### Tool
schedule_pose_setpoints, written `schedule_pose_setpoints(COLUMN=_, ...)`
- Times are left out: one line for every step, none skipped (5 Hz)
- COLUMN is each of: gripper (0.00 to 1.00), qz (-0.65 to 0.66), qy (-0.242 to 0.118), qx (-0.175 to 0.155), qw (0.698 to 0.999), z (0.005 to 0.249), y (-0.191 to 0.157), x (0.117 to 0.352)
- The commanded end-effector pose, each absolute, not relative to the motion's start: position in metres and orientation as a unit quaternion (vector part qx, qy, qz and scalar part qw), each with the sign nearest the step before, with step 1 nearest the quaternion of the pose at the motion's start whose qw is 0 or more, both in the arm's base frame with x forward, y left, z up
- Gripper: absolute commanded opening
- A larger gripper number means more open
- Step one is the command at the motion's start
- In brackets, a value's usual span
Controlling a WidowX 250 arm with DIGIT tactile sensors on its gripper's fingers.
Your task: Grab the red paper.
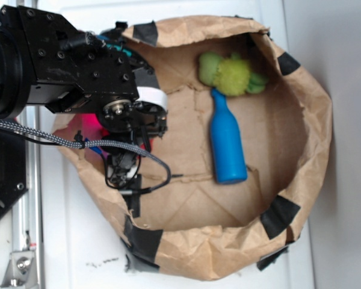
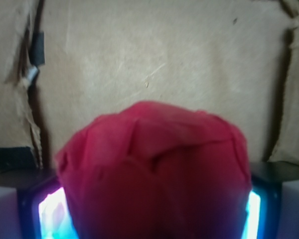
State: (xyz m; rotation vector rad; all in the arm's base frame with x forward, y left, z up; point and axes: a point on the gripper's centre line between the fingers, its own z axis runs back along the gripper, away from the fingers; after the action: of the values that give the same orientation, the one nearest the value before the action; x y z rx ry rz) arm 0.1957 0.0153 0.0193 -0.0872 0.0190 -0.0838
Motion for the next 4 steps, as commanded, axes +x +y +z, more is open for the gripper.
schedule_pose_setpoints(gripper=1.0, qz=-0.034, qy=0.008, qx=-0.054, qw=0.998, z=0.02, y=0.009, x=0.194)
schedule_pose_setpoints(gripper=0.0, qz=-0.029, qy=0.004, qx=-0.052, qw=0.998, z=0.02, y=0.006, x=0.195)
schedule_pose_setpoints(gripper=0.0, qz=-0.031, qy=0.002, qx=-0.049, qw=0.998, z=0.021, y=0.009, x=0.196)
schedule_pose_setpoints(gripper=0.0, qz=-0.024, qy=-0.011, qx=-0.048, qw=0.999, z=0.045, y=0.008, x=0.203)
